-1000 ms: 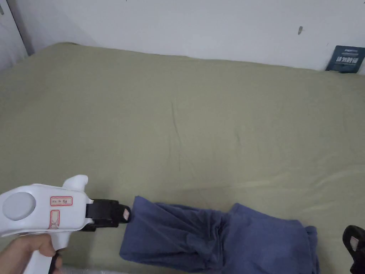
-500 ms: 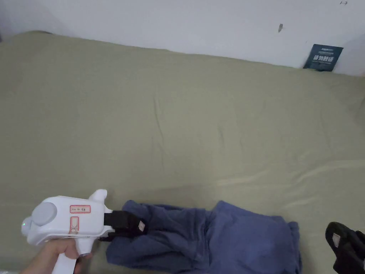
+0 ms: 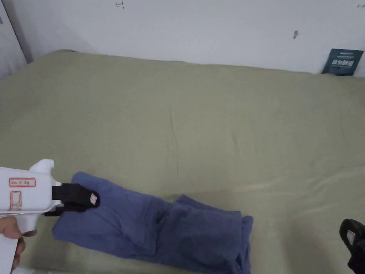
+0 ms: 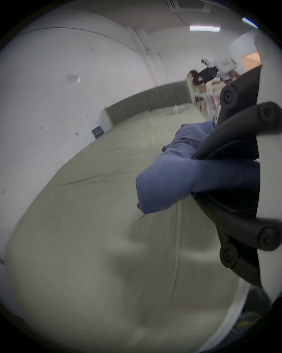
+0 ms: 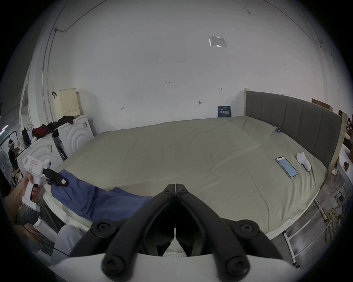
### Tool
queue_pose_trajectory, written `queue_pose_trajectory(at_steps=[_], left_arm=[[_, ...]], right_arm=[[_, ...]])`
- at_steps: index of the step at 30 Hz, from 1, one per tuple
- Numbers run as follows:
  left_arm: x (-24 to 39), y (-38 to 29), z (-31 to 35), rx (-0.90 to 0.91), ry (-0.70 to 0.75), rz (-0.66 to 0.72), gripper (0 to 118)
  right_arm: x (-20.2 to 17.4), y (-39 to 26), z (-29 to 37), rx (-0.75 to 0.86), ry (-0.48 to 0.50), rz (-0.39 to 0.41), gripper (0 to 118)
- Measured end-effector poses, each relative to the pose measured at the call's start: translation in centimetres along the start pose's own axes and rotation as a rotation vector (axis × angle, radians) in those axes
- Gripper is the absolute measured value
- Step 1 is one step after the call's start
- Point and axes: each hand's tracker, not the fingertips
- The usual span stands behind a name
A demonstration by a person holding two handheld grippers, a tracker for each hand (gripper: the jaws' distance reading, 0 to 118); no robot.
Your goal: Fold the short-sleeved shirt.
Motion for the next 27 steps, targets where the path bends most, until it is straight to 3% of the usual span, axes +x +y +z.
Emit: queue_pose_trajectory(at_steps=[5, 11, 19, 22, 23, 24, 25, 27], left_arm=[[4.9, -0.5, 0.8, -0.008, 0.151, -0.096, 9], [15.8, -2.5, -2.3, -0.047, 0.307, -0.322, 9], [25.5, -8.2, -13.5, -0.160, 0.457, -0.560, 10], [27.5, -10.9, -17.9, -0.196, 0.447, -0.591, 13], [27.7, -11.7, -19.1, -0.191, 0.431, -0.603, 25], [27.8, -12.0, -19.9, -0.172, 0.397, -0.596, 77], [27.6, -12.1, -20.4, -0.171, 0.379, -0.573, 116], [27.7, -12.3, -19.8, -0.082, 0.373, -0.536, 111]], right_arm=[[0.2, -0.1, -0.3, 0.014, 0.011, -0.008, 1], [0.7, 0.1, 0.5, 0.043, -0.010, 0.002, 1], [2.0, -0.2, 1.3, 0.063, -0.022, -0.043, 1], [2.6, -0.4, 1.4, 0.062, -0.033, -0.063, 1], [2.7, -0.5, 1.5, 0.058, -0.035, -0.068, 1], [2.9, -0.6, 1.5, 0.056, -0.037, -0.073, 1], [3.1, -0.7, 1.6, 0.051, -0.042, -0.077, 1], [3.5, -0.9, 1.9, 0.049, -0.052, -0.076, 1]])
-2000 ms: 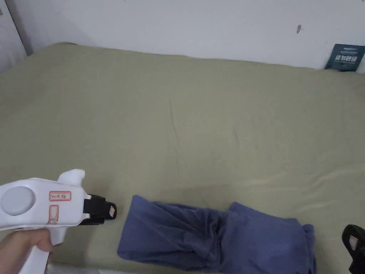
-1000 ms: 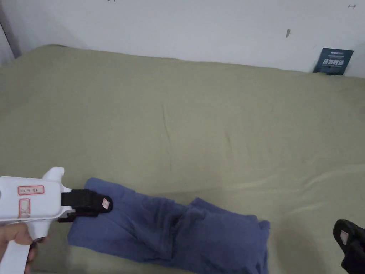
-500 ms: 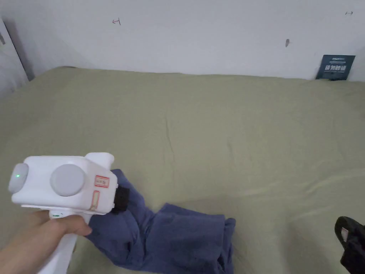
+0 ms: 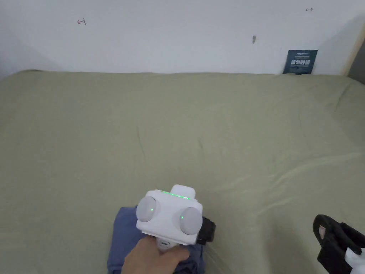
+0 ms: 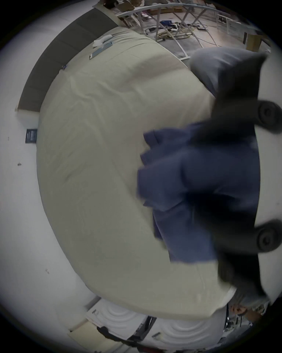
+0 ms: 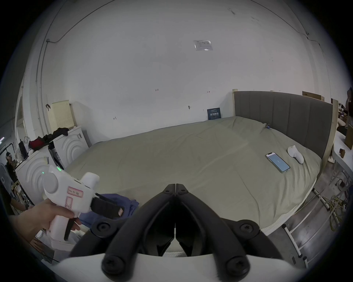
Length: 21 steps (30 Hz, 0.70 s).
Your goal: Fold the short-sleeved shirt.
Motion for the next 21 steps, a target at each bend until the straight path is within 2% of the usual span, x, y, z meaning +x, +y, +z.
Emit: queue_pose_trajectory(at_steps=[2, 4, 5, 6, 7, 8, 9, 11, 13, 16, 18, 21], left_arm=[[-1.5, 0.1, 1.1, -0.028, -0.070, 0.006, 111], [-4.6, 1.4, 4.6, 0.002, -0.131, 0.086, 109], [-6.1, 1.4, 5.9, 0.035, -0.167, 0.122, 106], [-7.6, 1.2, 7.0, 0.064, -0.216, 0.155, 94], [-8.9, 0.7, 7.3, 0.095, -0.260, 0.186, 69], [-10.2, 0.4, 7.5, 0.121, -0.317, 0.210, 27], [-11.2, 0.2, 7.2, 0.119, -0.400, 0.238, 0], [-11.8, -0.3, 5.0, 0.050, -0.531, 0.319, 0], [-11.3, -0.9, 2.0, 0.004, -0.649, 0.324, 0], [-9.3, -1.9, -3.1, -0.112, -0.637, 0.340, 0], [-8.3, -2.7, -6.0, -0.126, -0.618, 0.329, 0], [-8.6, -3.3, -7.6, -0.104, -0.722, 0.413, 0]], right_arm=[[0.5, -0.1, 0.1, -0.005, -0.008, 0.001, 1], [0.8, -0.2, 0.0, -0.012, -0.012, -0.005, 1], [1.0, -0.3, -0.1, -0.018, -0.011, -0.010, 1], [1.1, -0.5, -0.3, -0.025, -0.012, -0.017, 1], [1.2, -0.7, -0.5, -0.032, -0.012, -0.023, 1], [1.1, -0.9, -0.6, -0.041, -0.008, -0.028, 1], [1.0, -1.1, -0.8, -0.051, -0.009, -0.035, 1], [1.1, -1.5, -1.3, -0.069, -0.003, -0.048, 1], [0.9, -1.9, -1.6, -0.090, 0.007, -0.071, 1], [0.7, -2.1, -1.6, -0.104, 0.017, -0.081, 1], [0.7, -2.1, -1.6, -0.120, 0.015, -0.075, 1], [0.7, -2.2, -1.7, -0.142, 0.018, -0.069, 1]])
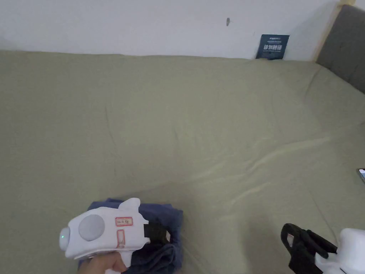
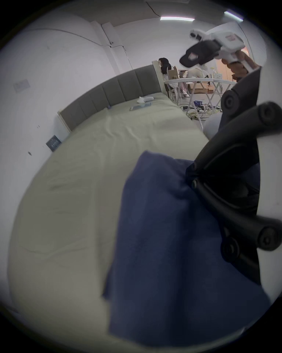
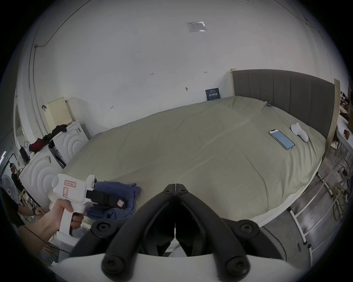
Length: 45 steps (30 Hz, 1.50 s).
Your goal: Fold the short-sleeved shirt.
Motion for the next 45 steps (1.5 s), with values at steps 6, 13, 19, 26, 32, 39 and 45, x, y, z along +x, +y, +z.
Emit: queue_pose_trajectory(at_steps=[6, 13, 19, 26, 32, 39, 45], left_arm=[[0.6, 0.7, 3.7, -0.011, -0.004, -0.035, 0], [-0.6, 1.6, 15.0, 0.120, 0.072, -0.092, 0], [-4.3, 2.2, 18.9, 0.161, 0.191, -0.040, 0], [-9.1, 3.1, 17.7, 0.117, 0.175, 0.039, 0], [-11.2, 4.1, 15.6, 0.072, -0.131, 0.111, 118], [-11.4, 4.5, 9.0, -0.007, -0.305, 0.022, 117], [-12.5, 4.8, 7.8, -0.013, -0.186, 0.033, 28]], right_arm=[[-2.1, 0.4, -2.5, -0.065, 0.102, 0.038, 1], [-10.1, -0.3, -11.9, -0.307, 0.528, -0.015, 1], [-11.9, -4.5, -20.9, -0.604, 0.713, -0.222, 1], [-6.6, -8.1, -23.9, -0.706, 0.779, -0.555, 1], [-7.1, -7.9, -24.1, -0.703, 0.785, -0.511, 1], [-6.7, -8.1, -24.5, -0.716, 0.812, -0.547, 1], [-6.5, -8.0, -24.7, -0.718, 0.827, -0.573, 1]])
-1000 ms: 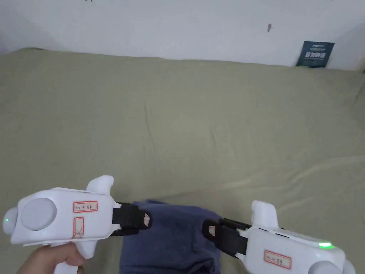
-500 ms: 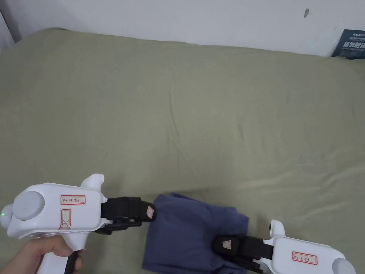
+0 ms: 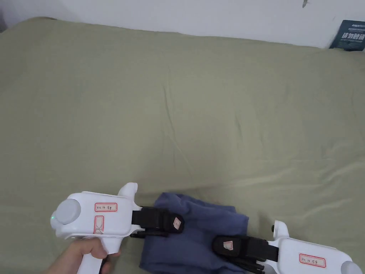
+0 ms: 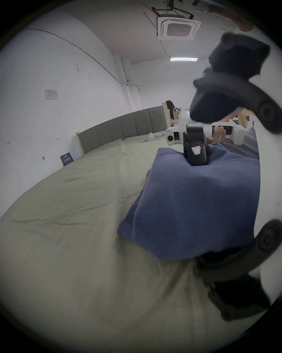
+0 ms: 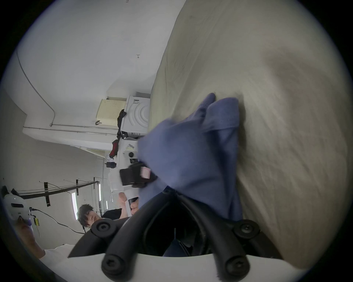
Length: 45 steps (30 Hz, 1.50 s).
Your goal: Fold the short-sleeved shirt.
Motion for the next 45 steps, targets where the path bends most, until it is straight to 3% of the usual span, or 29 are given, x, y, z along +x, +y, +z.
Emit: queue_pose_trajectory(at_steps=[2, 9, 18, 23, 31, 32, 33, 34, 35, 38, 43, 44, 45], left_arm=[[-0.8, -0.2, 0.3, 0.013, -0.089, 0.056, 28], [-0.4, 0.8, 3.0, 0.001, -0.053, 0.043, 28], [-6.5, 6.3, 22.5, 0.166, 0.229, 0.038, 28], [-10.8, 9.2, 32.0, 0.216, 0.350, 0.123, 28], [-13.0, 12.9, 33.7, 0.199, 0.357, 0.098, 29], [-12.6, 13.0, 33.5, 0.184, 0.371, 0.092, 33], [-12.2, 13.3, 33.5, 0.168, 0.400, 0.079, 59], [-11.7, 13.3, 33.6, 0.178, 0.441, 0.071, 93], [-11.3, 13.4, 33.7, 0.185, 0.457, 0.064, 118], [-9.2, 12.5, 34.8, 0.286, 0.487, 0.024, 118], [-2.8, 9.9, 34.8, 0.301, 0.686, -0.053, 115], [-1.2, 9.0, 34.2, 0.362, 0.666, -0.078, 110], [0.5, 8.1, 33.0, 0.384, 0.635, -0.112, 86]], right_arm=[[-0.2, 0.1, 0.0, -0.004, -0.013, 0.019, 1], [-2.6, 0.0, 0.0, 0.006, -0.047, 0.081, 1], [-5.0, 1.2, 2.4, 0.094, -0.065, 0.128, 1], [-5.7, 2.0, 3.5, 0.148, -0.101, 0.143, 1], [-6.4, 3.5, 4.4, 0.199, -0.146, 0.165, 1], [-6.5, 3.6, 4.5, 0.207, -0.146, 0.164, 1], [-6.6, 3.7, 4.6, 0.214, -0.142, 0.162, 1], [-6.4, 3.9, 5.1, 0.214, -0.136, 0.165, 1], [-6.4, 4.0, 5.4, 0.213, -0.136, 0.176, 1], [-6.9, 4.2, 6.4, 0.211, -0.146, 0.202, 1], [-9.0, 4.1, 8.0, 0.239, -0.141, 0.268, 1], [-9.7, 4.1, 8.3, 0.266, -0.183, 0.314, 1], [-10.5, 4.1, 8.7, 0.281, -0.198, 0.345, 1]])
